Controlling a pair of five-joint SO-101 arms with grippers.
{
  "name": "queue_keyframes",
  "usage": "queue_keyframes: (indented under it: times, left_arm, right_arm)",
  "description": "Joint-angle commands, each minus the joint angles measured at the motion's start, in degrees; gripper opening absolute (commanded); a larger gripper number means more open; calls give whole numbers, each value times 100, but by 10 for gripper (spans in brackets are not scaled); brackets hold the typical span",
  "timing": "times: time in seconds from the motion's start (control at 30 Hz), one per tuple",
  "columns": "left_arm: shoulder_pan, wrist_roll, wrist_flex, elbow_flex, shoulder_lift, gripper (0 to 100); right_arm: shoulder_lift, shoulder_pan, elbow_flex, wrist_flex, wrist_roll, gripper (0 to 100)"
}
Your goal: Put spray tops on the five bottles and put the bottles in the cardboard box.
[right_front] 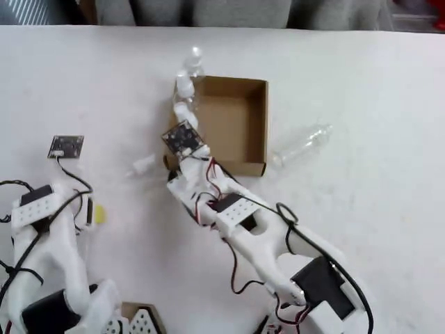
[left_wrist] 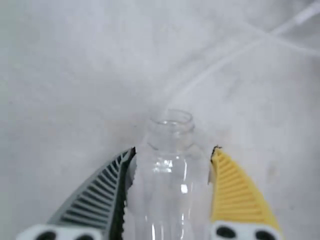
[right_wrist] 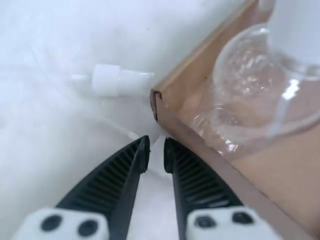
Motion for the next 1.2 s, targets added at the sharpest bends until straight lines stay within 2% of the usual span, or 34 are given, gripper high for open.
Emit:
queue_keyframes:
  times: [0.0,0.23,0.37,0.6,0.73,0.8,0.9,1.17]
  left_arm:
    - [-31,35,-105,-273,4,110]
    - [-31,26,-105,-264,4,110]
    - [-31,26,-105,-264,4,110]
    - [-31,26,-105,-264,4,110]
    - [-31,26,-105,-264,4,110]
    - [-31,26,-105,-264,4,110]
    - [-31,26,-105,-264,4,110]
    - [-31,26,-105,-264,4,110]
  right_arm:
    - [233,242,-316,-154,88,39]
    - [549,259,-466,-163,88,36]
    - [312,224,-457,497,88,34]
    - [-1235,180,0,2220,88,34]
    - [-2571,180,440,2457,35,34]
    - [-3029,180,738,2176,26,34]
    - [-3152,180,1248,1156,26,34]
    - [-1710,145,1477,-936,26,34]
